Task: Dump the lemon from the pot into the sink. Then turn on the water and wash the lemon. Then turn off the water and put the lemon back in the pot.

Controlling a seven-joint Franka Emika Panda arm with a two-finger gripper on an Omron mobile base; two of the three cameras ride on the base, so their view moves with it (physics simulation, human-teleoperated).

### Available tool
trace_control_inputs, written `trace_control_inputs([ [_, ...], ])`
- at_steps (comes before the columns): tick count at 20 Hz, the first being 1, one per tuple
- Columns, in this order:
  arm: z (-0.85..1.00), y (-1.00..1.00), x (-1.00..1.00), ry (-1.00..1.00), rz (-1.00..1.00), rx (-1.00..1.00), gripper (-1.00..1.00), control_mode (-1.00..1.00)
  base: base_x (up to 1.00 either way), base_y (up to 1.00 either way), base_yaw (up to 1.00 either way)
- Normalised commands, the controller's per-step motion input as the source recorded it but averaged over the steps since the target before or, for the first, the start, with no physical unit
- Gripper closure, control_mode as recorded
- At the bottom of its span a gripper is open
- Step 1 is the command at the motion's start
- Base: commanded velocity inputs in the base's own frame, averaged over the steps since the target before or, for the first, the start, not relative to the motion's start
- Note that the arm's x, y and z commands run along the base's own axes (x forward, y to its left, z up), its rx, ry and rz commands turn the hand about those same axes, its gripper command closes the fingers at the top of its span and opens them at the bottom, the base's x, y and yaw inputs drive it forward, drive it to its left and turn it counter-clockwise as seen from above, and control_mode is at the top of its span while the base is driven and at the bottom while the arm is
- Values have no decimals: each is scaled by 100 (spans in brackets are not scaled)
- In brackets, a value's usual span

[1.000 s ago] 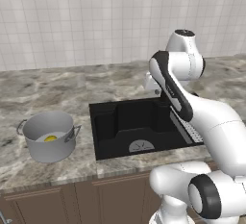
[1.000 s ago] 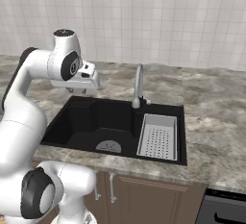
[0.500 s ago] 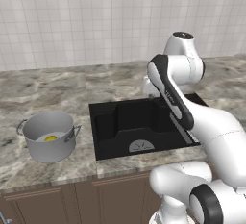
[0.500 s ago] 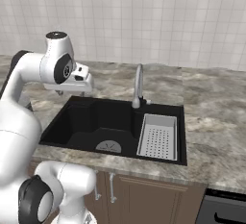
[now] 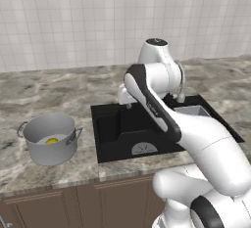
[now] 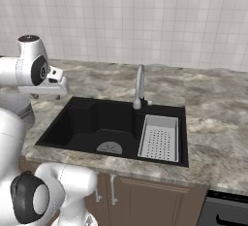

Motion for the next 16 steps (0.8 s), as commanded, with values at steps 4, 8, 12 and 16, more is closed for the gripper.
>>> trace_control_inputs([
  [4, -2, 92, 0, 15, 0, 3, -100, -100, 0, 0, 0],
  [8, -14, 100, 2, 13, 0, 0, -100, -100, 0, 0, 0],
  [12, -29, 98, 10, 7, 0, 0, -100, -100, 0, 0, 0],
  [16, -38, 83, 34, 1, 0, -1, -100, -100, 0, 0, 0],
])
